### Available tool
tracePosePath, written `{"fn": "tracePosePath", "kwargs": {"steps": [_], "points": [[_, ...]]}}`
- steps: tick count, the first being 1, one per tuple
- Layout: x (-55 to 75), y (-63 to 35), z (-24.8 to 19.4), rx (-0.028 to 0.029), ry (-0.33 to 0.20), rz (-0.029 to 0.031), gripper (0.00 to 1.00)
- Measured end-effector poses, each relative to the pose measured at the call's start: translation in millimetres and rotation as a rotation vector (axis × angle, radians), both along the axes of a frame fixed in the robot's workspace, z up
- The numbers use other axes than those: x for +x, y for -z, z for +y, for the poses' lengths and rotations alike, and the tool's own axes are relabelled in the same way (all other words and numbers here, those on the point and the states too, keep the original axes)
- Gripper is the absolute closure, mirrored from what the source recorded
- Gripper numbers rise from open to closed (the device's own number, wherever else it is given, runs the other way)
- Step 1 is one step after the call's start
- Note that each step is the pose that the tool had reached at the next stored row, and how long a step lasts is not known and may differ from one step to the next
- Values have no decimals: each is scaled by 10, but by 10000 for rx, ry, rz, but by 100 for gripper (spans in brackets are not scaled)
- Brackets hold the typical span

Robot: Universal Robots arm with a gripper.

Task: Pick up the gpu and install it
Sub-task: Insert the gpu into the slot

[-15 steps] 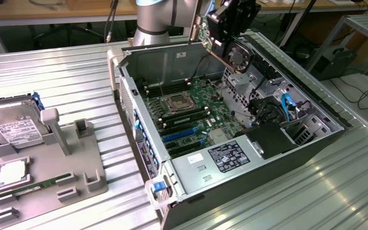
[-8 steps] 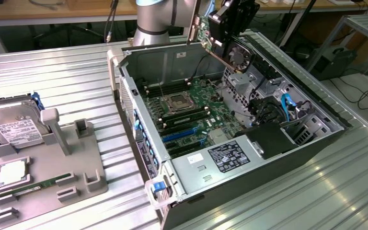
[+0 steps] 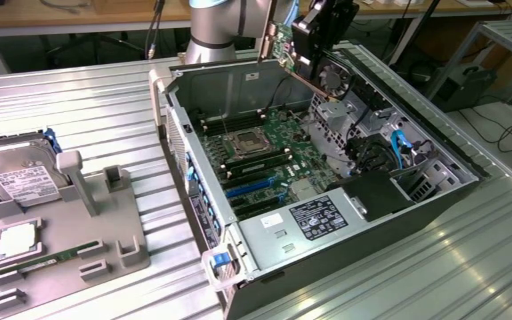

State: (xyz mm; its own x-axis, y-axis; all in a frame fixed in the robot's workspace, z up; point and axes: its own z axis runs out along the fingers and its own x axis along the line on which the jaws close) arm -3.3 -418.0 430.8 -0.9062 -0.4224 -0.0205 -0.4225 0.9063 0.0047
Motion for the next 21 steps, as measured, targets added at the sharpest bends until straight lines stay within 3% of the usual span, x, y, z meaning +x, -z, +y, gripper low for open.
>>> {"fn": "tracePosePath", "kwargs": {"steps": [21], "points": [[0, 0, 0, 0, -1767, 0, 72]]}}
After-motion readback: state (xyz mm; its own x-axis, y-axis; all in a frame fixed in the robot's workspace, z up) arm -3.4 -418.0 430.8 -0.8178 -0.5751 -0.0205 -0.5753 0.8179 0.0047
